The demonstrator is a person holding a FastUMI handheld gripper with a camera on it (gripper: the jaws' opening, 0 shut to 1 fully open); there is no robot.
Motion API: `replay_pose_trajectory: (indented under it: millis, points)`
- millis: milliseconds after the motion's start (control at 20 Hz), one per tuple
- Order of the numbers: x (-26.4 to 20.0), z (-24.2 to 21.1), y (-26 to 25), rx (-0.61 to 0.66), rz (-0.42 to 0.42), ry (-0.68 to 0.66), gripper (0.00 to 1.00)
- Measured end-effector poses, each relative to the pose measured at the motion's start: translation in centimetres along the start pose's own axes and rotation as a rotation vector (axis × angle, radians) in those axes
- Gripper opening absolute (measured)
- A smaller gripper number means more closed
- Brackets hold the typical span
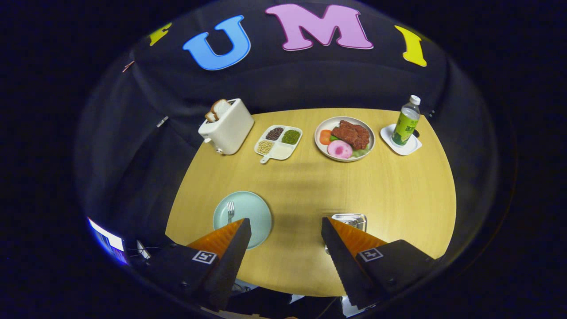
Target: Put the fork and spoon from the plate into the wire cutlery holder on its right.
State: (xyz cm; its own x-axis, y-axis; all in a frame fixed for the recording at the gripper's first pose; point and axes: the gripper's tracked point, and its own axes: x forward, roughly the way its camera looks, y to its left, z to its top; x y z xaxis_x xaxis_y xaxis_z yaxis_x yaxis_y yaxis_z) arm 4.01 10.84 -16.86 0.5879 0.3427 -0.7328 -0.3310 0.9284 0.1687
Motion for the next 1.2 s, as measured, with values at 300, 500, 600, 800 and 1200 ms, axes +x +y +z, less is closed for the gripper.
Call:
replay_pose_trajectory:
  millis: [300, 500, 600, 800, 1200]
  points:
    - [3.7, -2.8, 7.8, -0.06, 0.06, 0.035, 0.99]
    - [7.8, -4.9, 11.7, -0.103, 0.063, 0.083, 0.99]
    - [9.9, -6.3, 13.0, -0.105, 0.055, 0.132, 0.99]
    - [13.8, -9.3, 14.2, -0.139, 0.022, 0.226, 1.0]
    - [18.4, -15.1, 13.1, -0.178, -0.074, 0.37, 0.99]
